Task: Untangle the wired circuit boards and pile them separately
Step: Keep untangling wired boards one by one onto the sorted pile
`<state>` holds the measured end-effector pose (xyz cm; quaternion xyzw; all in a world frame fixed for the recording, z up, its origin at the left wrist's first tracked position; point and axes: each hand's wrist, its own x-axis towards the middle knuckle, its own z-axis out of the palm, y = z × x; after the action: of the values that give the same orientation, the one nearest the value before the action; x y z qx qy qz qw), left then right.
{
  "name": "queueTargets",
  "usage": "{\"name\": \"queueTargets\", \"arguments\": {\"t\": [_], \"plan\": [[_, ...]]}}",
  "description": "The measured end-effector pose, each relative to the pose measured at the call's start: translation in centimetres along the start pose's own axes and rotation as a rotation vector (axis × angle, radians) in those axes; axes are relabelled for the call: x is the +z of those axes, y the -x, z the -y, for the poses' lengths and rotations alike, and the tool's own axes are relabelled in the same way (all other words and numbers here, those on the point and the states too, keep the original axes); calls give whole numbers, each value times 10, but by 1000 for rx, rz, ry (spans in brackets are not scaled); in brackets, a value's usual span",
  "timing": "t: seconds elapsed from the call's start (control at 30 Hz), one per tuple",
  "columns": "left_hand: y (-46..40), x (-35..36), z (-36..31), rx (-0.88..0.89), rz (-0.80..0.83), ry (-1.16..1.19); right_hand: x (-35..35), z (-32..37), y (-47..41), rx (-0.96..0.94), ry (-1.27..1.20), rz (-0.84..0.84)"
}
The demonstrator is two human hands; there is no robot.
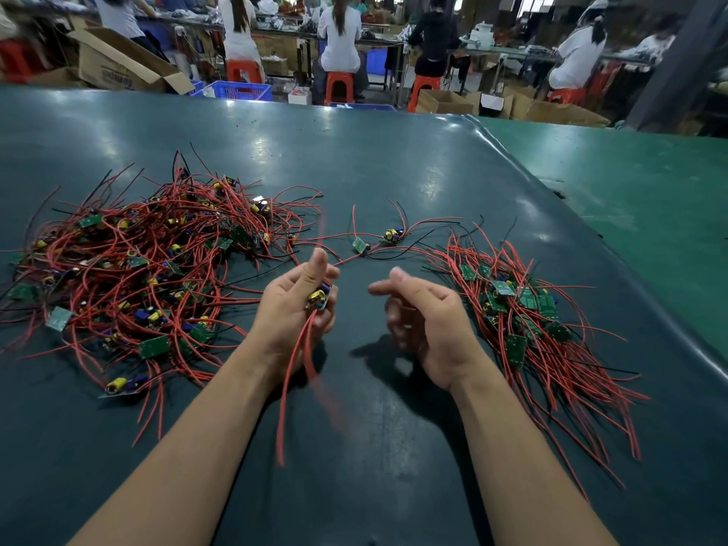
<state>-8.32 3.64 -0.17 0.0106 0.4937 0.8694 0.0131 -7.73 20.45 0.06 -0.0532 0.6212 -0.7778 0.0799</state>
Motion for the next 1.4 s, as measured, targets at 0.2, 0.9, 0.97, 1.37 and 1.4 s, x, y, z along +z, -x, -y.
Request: {"name": "queueTargets", "arguments": {"t": [0.2,0.9,0.97,1.37,1.4], "plan": [[9,7,8,-26,194,-333,9,-7,2,-76,158,-4],[16,6,3,-42,390,-575,-1,-7,-14,-174,-159,-360],[14,5,3,-57,386,-529,-2,-6,-14,-157,-169,-370],[15,0,0,-101,455,-478,-1,-7,-13,-296,141,-315],[14,0,1,-101,452,-473,-1,-6,-13,-312,142,-338]]}}
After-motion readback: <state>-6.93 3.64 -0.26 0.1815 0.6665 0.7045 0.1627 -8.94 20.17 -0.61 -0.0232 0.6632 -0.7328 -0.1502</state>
